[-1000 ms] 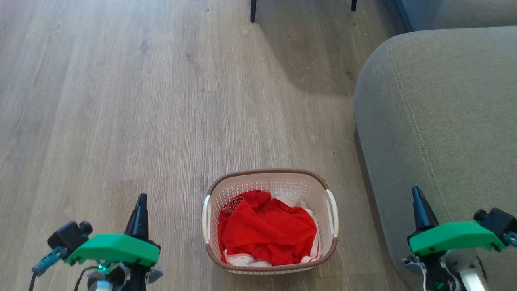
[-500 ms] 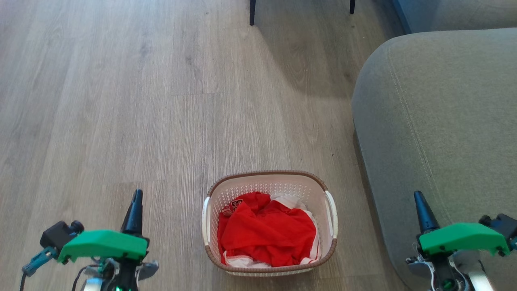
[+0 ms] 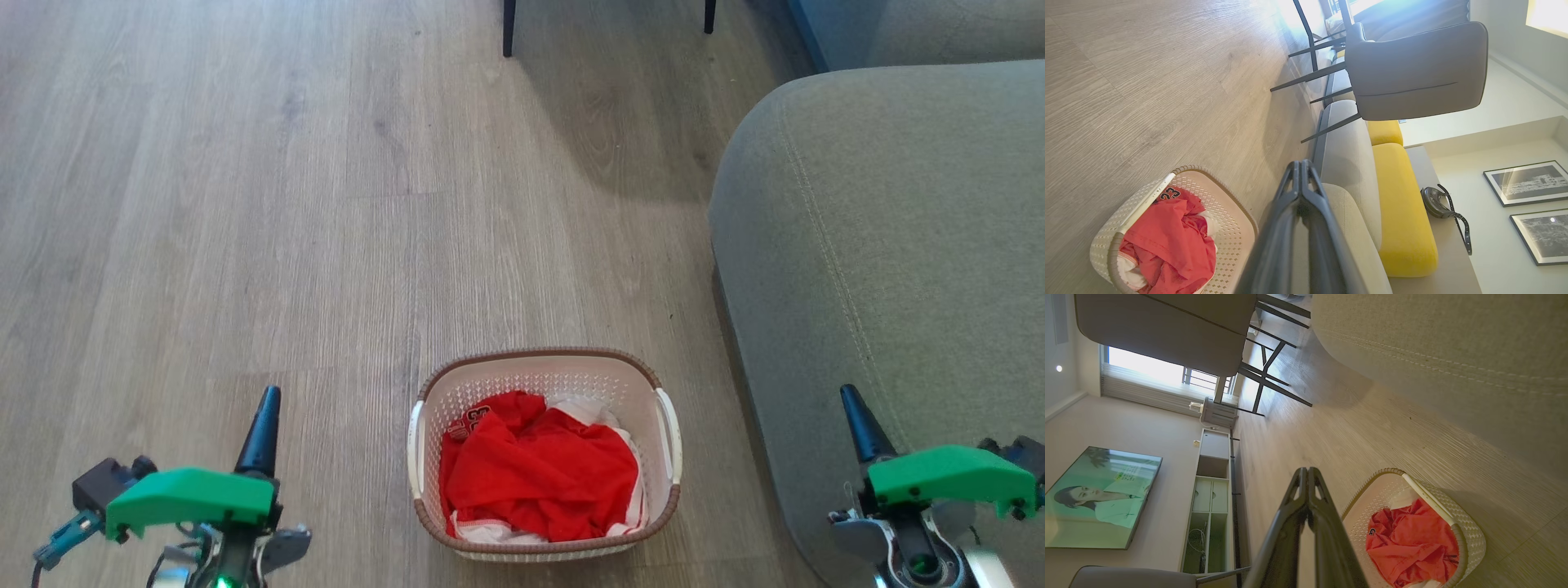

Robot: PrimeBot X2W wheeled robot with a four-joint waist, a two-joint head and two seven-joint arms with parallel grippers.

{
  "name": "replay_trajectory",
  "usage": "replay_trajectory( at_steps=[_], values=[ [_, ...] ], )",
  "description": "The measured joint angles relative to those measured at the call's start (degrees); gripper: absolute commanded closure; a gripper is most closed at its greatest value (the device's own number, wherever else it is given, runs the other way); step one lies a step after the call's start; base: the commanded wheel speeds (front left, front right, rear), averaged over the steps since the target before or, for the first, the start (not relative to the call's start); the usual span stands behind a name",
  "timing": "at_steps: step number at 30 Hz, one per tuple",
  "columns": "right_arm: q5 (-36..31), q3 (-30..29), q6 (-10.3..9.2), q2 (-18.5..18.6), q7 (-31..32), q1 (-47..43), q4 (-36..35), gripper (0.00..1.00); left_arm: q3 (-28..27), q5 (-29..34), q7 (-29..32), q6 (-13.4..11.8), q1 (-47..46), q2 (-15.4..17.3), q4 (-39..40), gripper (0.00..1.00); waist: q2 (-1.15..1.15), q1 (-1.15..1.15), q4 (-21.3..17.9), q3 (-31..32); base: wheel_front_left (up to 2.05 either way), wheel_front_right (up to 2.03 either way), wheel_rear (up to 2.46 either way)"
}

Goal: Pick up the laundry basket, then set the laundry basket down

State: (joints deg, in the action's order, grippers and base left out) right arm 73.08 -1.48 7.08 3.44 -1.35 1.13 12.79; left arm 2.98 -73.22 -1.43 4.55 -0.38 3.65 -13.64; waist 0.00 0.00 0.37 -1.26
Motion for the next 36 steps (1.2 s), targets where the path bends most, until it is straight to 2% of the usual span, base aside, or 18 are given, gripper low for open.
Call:
replay_trajectory(
  at_steps=[36],
  values=[
    [20.40, -3.92, 0.00, 0.01, 5.89, 2.13, 2.91, 1.00, -5.37, -20.39, 5.95, 2.54, -2.30, -0.03, -2.02, 1.00, 0.00, 0.00, -0.37, 1.09, 0.00, 0.00, 0.00]
  ],
)
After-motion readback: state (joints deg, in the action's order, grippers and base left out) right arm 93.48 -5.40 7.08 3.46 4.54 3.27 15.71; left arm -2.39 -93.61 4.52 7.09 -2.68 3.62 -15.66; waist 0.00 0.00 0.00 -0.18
